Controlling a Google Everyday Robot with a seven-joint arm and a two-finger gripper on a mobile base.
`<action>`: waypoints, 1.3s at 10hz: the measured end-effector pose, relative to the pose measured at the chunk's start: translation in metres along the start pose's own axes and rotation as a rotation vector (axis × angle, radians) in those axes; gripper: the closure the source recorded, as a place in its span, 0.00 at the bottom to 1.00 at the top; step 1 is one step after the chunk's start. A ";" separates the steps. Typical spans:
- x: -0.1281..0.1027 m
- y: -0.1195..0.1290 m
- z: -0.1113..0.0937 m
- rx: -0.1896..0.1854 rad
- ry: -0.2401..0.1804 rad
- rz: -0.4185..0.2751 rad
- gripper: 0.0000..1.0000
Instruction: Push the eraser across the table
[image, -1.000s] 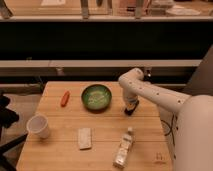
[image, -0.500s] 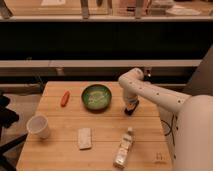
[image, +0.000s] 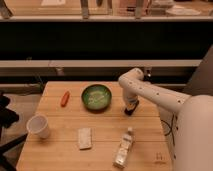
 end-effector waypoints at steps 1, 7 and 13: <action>0.000 0.000 0.000 0.000 0.000 0.000 0.99; 0.000 0.000 0.000 0.000 0.000 0.000 0.99; 0.000 0.000 0.000 0.000 0.000 0.000 0.97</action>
